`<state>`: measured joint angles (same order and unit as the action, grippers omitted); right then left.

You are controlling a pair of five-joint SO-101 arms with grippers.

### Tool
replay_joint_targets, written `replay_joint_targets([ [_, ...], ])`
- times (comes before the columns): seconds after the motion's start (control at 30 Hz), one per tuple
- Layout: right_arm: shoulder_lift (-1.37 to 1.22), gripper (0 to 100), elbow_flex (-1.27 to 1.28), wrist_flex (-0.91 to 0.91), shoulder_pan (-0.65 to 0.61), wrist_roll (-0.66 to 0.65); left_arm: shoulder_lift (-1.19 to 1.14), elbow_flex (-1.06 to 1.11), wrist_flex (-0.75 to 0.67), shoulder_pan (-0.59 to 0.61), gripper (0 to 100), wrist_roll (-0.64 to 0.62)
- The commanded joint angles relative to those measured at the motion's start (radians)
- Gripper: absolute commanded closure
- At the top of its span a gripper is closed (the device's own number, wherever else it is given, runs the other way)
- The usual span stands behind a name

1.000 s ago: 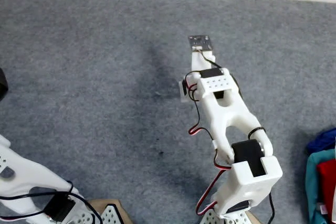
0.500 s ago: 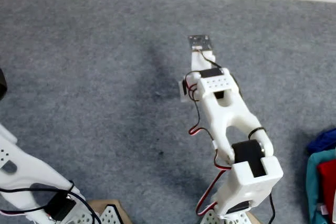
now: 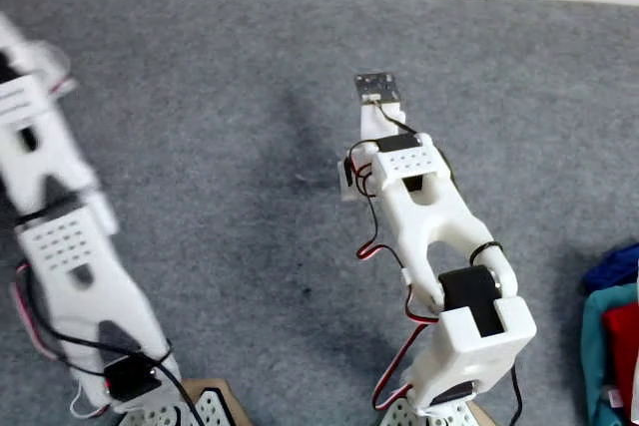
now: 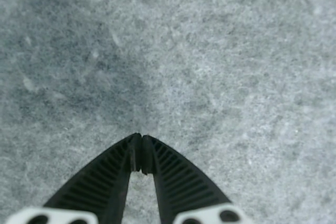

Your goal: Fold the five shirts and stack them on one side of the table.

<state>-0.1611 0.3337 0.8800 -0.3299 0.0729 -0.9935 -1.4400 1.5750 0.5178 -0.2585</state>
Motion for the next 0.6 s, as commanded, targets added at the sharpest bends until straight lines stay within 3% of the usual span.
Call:
replay_joint_targets([
  [0.0,0.025,98.5,-0.008,-0.012,-0.002,-0.006,0.024,-0.228,0.152,-0.197,99,0.003],
  [0.17,0.027,98.6,-0.008,-0.012,-0.001,-0.005,0.051,-0.209,0.186,-0.443,99,0.003],
  [0.37,0.027,98.6,-0.008,-0.012,0.002,-0.005,0.05,-0.214,0.186,-0.656,98,0.005],
  [0.57,0.028,98.6,-0.012,-0.012,0.039,-0.003,0.044,-0.206,0.186,-0.777,72,0.005],
])
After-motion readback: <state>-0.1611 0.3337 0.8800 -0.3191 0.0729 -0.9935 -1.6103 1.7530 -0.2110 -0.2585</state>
